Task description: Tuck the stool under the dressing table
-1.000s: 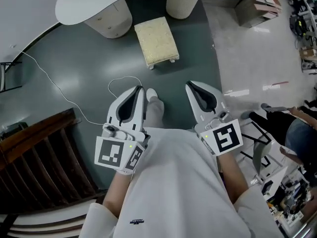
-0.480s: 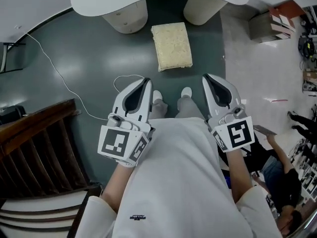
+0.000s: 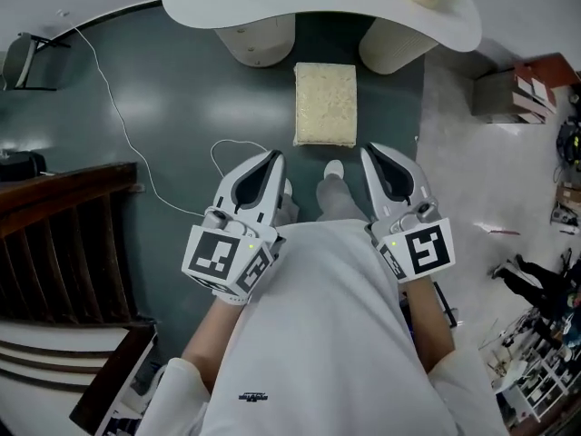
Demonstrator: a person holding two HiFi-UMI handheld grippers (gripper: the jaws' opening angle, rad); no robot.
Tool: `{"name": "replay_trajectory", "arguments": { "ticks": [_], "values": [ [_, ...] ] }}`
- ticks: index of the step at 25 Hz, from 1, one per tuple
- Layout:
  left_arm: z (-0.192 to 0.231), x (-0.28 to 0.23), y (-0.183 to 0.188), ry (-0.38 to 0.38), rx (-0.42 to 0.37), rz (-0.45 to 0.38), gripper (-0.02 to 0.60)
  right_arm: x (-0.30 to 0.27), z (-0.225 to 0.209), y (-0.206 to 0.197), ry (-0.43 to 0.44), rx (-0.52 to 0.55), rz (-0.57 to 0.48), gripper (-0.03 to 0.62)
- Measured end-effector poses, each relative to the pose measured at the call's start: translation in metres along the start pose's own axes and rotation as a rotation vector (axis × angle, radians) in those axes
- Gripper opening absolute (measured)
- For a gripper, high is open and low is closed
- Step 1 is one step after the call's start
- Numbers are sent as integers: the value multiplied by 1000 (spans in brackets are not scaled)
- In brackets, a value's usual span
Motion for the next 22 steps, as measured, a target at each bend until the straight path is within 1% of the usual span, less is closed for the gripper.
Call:
{"name": "replay_trajectory", "arguments": {
  "ticks": [2,5,7,10,12,17,22],
  "values": [
    [1,-9,-3,13,31,-5,8,-6,-7,-1,22,12,5,12],
    [4,-19,-14,41,100,-13,8,-14,-18,-6,54,19,29,12],
    [9,-29,-23,44,150,-26,8,-21,-25,-8,68,27,38,12],
    [20,-45,-44,11,273,-66,9,-34,-36,-13,105,49,47,12],
    [28,-54,-61,28,334,-68,9,-45,-42,-19,131,48,54,12],
    [37,-67,-101,86,387,-68,9,-67,-50,-43,204,50,84,12],
    [45,-80,-141,120,489,-88,11,-86,-58,-70,267,63,131,12]
  ]
}}
Point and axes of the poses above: the fingertips, and each gripper's own axes: x backward along the fingers, z to its left, y out of its top, the point moved 8 cm from there along x, backward along the fingers, and after that the axes turned 11 degrees about -y, right-handed, at the moved point
